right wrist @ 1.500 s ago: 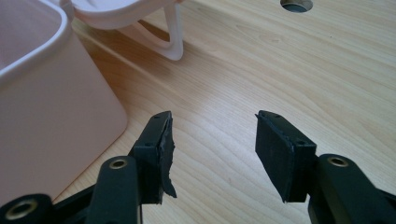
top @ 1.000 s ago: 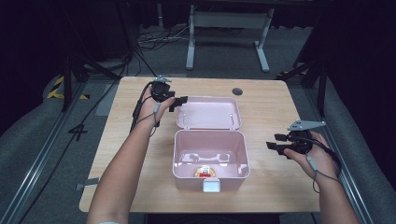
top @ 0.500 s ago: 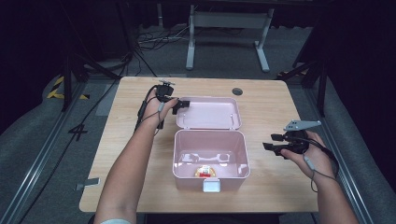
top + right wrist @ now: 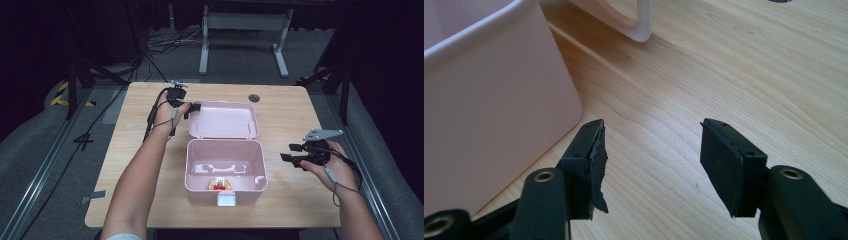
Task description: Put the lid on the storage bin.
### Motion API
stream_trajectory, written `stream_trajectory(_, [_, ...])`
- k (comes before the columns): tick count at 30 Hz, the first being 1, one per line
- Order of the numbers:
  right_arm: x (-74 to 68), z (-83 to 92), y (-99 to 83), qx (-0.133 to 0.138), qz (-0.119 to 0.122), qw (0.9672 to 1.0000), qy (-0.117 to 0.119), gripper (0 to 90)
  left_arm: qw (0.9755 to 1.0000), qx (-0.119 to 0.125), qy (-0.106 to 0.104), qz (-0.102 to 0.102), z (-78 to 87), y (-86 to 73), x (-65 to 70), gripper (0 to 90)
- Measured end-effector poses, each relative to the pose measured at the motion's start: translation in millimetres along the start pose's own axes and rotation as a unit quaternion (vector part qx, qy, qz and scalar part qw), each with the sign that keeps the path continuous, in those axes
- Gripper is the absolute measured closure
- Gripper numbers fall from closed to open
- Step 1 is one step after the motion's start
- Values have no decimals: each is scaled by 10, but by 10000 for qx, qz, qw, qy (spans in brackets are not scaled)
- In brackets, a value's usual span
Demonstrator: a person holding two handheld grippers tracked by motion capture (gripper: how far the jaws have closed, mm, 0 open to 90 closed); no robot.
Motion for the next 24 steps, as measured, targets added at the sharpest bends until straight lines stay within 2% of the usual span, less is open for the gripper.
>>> stream_trajectory(4, [1, 7, -1, -14, 13, 10000, -6, 461, 9998, 110, 101, -100, 52, 49, 34, 723])
stream_trajectory(8, [-10, 12, 0, -36, 32, 10000, 15, 470, 9994, 295, 120, -111, 133, 111, 52, 750])
stream_trajectory(15, [-30, 23, 15, -29, 77, 10000, 3, 475, 9978, 473, 296, -359, 272, 222, 148, 755])
stream_trajectory(24, [-47, 19, 21, -32, 104, 9999, 18, 478, 9958, 687, 337, -512, 394, 290, 214, 761])
Point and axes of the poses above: each handheld gripper's, and its own axes: z roughly backward along the jaws, y roughly out of its top, x roughly to its right, the point moved 4 cm from there along -z, roughly forward along the jaws, and after that the axes turned 5 degrees about y, right-handed, at the moved point
